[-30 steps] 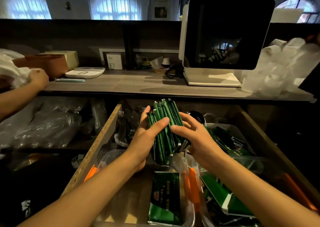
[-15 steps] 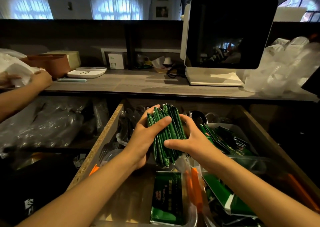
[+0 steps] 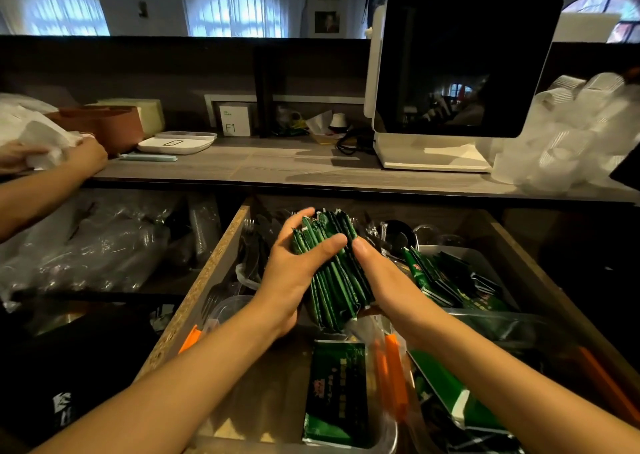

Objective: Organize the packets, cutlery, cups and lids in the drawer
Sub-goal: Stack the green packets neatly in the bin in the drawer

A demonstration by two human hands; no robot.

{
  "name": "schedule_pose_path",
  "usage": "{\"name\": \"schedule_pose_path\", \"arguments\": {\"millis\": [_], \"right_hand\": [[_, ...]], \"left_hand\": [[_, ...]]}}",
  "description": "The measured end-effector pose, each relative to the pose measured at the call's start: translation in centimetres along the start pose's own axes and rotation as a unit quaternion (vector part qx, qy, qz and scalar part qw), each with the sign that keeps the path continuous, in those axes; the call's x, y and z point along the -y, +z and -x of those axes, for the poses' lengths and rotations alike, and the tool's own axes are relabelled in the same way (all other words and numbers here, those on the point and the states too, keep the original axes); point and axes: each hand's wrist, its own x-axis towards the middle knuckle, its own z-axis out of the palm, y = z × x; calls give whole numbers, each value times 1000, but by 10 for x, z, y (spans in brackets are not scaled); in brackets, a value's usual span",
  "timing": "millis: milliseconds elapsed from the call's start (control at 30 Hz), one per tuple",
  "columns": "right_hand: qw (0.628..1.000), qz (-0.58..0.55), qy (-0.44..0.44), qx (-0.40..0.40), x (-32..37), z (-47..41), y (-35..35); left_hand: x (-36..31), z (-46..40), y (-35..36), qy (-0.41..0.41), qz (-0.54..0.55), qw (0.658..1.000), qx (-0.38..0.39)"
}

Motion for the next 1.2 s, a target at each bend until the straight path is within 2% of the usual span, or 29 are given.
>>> {"name": "schedule_pose_path", "arguments": {"millis": [133, 367, 533, 733, 900, 1033, 1200], "right_hand": [[993, -116, 37, -5, -1, 0, 0], [947, -295, 125, -7, 0, 3, -5], [907, -369, 201, 36, 4, 8, -9], [893, -395, 211, 49, 8, 8, -7], [897, -400, 187, 28, 11, 6, -8], [920, -364, 144, -1, 13, 5, -3], [913, -378, 151, -37, 13, 4, -8]], "left_hand": [[1, -2, 0, 24, 14, 1000, 5], [3, -1, 1, 98, 31, 995, 0], [2, 0, 3, 189, 18, 982, 20], [-1, 2, 4, 275, -74, 959, 5], [0, -3, 0, 223, -177, 959, -15], [1, -6, 1, 124, -143, 981, -49], [1, -9, 2, 51, -67, 995, -51]]}}
